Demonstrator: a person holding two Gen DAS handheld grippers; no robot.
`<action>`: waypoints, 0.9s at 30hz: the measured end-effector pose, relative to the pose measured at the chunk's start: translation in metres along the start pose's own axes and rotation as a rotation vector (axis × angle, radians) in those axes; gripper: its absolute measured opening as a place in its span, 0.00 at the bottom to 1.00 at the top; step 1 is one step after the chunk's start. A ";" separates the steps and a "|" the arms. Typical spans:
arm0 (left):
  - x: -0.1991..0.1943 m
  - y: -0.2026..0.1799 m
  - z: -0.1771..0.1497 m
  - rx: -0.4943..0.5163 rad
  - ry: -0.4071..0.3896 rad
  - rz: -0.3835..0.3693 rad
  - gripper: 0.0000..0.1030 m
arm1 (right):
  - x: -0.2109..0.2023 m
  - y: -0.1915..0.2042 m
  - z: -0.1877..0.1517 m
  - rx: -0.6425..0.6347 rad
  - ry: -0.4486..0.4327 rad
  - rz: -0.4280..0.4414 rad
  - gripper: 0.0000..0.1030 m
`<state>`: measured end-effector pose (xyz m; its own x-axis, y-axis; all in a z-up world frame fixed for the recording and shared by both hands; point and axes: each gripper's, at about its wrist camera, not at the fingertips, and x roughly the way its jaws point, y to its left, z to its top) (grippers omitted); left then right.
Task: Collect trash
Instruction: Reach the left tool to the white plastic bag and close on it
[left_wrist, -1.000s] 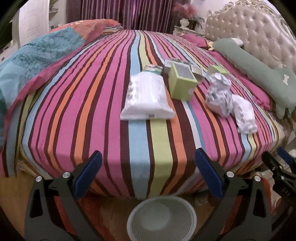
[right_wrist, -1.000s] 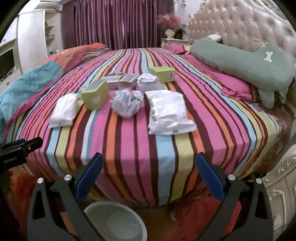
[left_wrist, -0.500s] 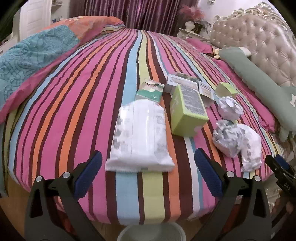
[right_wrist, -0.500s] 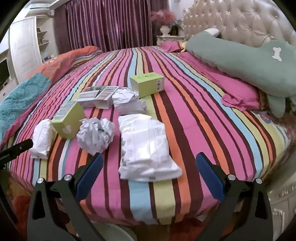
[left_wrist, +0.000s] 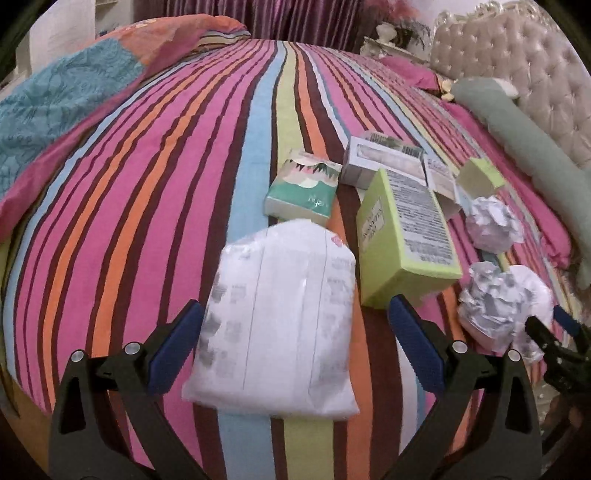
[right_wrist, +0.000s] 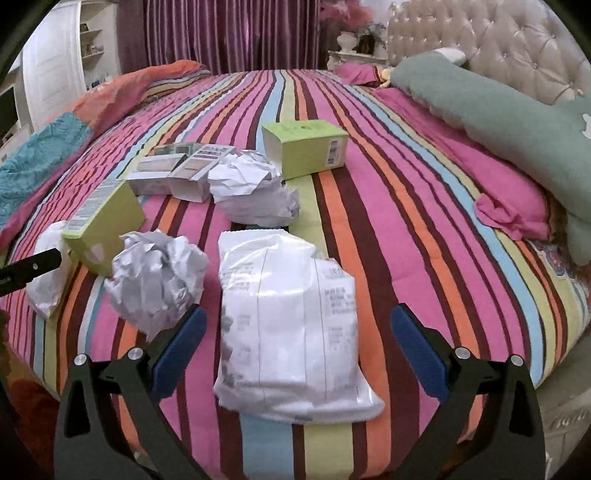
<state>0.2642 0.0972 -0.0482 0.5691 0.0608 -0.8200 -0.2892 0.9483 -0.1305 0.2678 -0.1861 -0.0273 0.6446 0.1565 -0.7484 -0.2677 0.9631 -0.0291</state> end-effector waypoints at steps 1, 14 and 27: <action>0.003 -0.001 0.002 0.010 0.004 0.007 0.94 | 0.003 -0.001 0.001 0.006 0.006 0.005 0.93; 0.021 -0.005 0.000 0.081 0.025 0.075 0.68 | 0.020 -0.009 0.002 0.069 0.077 0.060 0.63; -0.036 -0.001 -0.001 0.031 -0.054 0.001 0.68 | -0.033 -0.032 0.008 0.195 0.019 0.111 0.63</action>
<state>0.2433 0.0940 -0.0191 0.6097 0.0776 -0.7889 -0.2662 0.9574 -0.1116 0.2614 -0.2200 0.0036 0.6049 0.2620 -0.7520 -0.1919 0.9645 0.1817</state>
